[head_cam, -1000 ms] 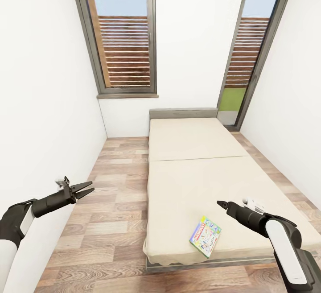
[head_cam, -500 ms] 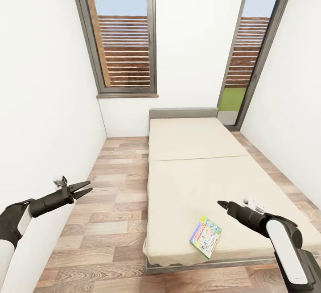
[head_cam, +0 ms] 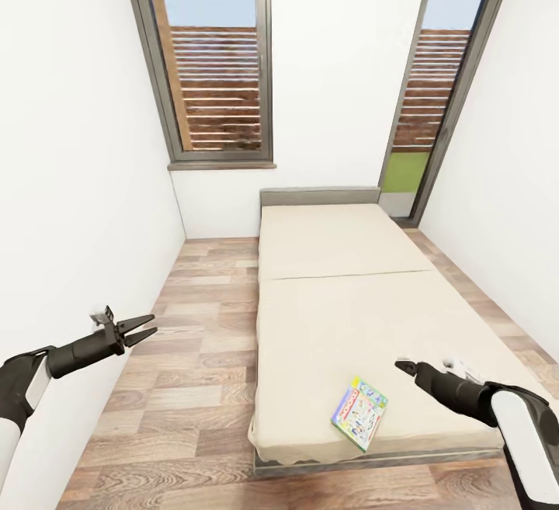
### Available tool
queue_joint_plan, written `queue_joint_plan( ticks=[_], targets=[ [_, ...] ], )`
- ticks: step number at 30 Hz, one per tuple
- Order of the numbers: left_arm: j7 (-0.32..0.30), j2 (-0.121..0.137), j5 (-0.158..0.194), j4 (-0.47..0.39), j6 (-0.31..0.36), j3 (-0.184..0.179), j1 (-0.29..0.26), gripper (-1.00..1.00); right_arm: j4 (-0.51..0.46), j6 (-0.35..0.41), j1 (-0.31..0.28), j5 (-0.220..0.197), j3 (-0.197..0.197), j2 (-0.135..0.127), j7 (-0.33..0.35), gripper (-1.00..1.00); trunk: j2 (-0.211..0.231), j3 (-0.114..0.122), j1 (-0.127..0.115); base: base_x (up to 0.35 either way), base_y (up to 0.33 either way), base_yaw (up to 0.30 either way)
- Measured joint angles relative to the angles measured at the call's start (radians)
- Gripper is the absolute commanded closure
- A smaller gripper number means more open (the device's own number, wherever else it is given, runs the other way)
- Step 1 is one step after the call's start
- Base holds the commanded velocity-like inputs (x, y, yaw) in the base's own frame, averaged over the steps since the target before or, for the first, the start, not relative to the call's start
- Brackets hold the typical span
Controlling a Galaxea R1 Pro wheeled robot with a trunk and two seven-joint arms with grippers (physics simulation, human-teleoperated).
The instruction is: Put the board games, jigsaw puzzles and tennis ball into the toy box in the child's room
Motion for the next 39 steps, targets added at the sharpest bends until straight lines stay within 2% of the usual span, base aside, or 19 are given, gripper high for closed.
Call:
queue_joint_plan(
  ticks=[1, 3, 5, 6, 8, 11, 13, 15, 17, 22, 29, 32, 34, 37, 39],
  targets=[
    [0.000, 0.000, 0.000, 0.000, 0.000, 0.000, 0.000, -1.00, 0.000, 0.002, 0.008, -0.003, -0.011, 0.000, 0.014, -1.00, -0.007, -0.003, 0.004, 0.000, 0.000, 0.000],
    [-0.002, 0.001, 0.000, 0.000, 0.000, 0.000, 0.000, -1.00, 0.002, 0.007, 0.049, -0.010, -0.058, 0.000, 0.086, -1.00, -0.021, -0.009, 0.011, 0.000, 0.000, 0.000],
    [-0.004, 0.002, -0.001, 0.000, 0.005, 0.001, 0.000, -1.00, 0.007, 0.007, 0.087, -0.017, -0.136, -0.001, 0.169, -1.00, -0.035, -0.016, 0.019, 0.000, 0.000, 0.000],
    [-0.004, 0.003, -0.001, 0.000, 0.006, 0.001, 0.000, -1.00, 0.010, 0.007, 0.096, -0.021, -0.159, 0.000, 0.190, -1.00, -0.042, -0.019, 0.023, 0.000, 0.000, 0.000],
    [-0.005, 0.011, 0.001, 0.000, 0.010, 0.000, 0.000, -1.00, 0.050, 0.006, 0.125, -0.027, -0.235, 0.000, 0.269, -1.00, -0.056, -0.025, 0.031, 0.000, 0.000, 0.000],
    [-0.005, 0.014, 0.002, 0.000, 0.011, -0.001, 0.000, -1.00, 0.136, 0.004, 0.139, -0.031, -0.273, -0.001, 0.331, -1.00, -0.077, -0.035, 0.042, 0.000, 0.000, 0.000],
    [-0.005, 0.015, 0.003, 0.000, 0.012, -0.003, 0.000, -1.00, 0.242, -0.004, 0.145, -0.026, -0.290, -0.002, 0.377, -1.00, -0.091, -0.041, 0.050, 0.000, 0.000, 0.000],
    [-0.005, 0.016, 0.003, 0.000, 0.012, -0.003, 0.000, -1.00, 0.324, -0.032, 0.147, -0.028, -0.296, -0.002, 0.404, -1.00, -0.105, -0.047, 0.058, 0.000, 0.000, 0.000],
    [-0.005, 0.016, 0.004, 0.000, 0.012, -0.003, 0.000, -1.00, 0.370, -0.100, 0.148, -0.029, -0.297, -0.002, 0.419, -1.00, -0.119, -0.053, 0.065, 0.000, 0.000, 0.000],
    [-0.005, 0.016, 0.004, 0.000, 0.012, -0.004, 0.000, -1.00, 0.423, -0.221, 0.148, -0.023, -0.292, 0.001, 0.433, -1.00, -0.154, -0.069, 0.084, 0.000, 0.000, 0.000],
    [-0.005, 0.015, 0.005, 0.000, 0.012, -0.004, 0.000, -1.00, 0.588, -0.316, 0.148, -0.022, -0.284, 0.000, 0.439, -1.00, -0.203, -0.091, 0.111, 0.000, 0.000, 0.000],
    [-0.005, 0.013, 0.005, 0.000, 0.011, -0.005, 0.000, -1.00, 0.662, -0.377, 0.143, -0.021, -0.279, 0.008, 0.440, -1.00, -0.224, -0.101, 0.123, 0.000, 0.000, 0.000],
    [-0.005, 0.012, 0.004, 0.000, 0.011, -0.005, 0.000, -1.00, 0.688, -0.420, 0.140, -0.021, -0.259, 0.012, 0.440, -1.00, -0.239, -0.107, 0.131, 0.000, 0.000, 0.000],
    [-0.005, 0.013, 0.004, 0.000, 0.011, -0.004, 0.000, -1.00, 0.702, -0.468, 0.138, -0.020, -0.201, 0.014, 0.436, -1.00, -0.260, -0.116, 0.142, 0.000, 0.000, 0.000],
    [-0.006, 0.013, 0.004, 0.000, 0.011, -0.004, 0.000, -1.00, 0.705, -0.484, 0.138, -0.020, -0.176, 0.014, 0.434, -1.00, -0.274, -0.123, 0.150, 0.000, 0.000, 0.000]
  ],
)
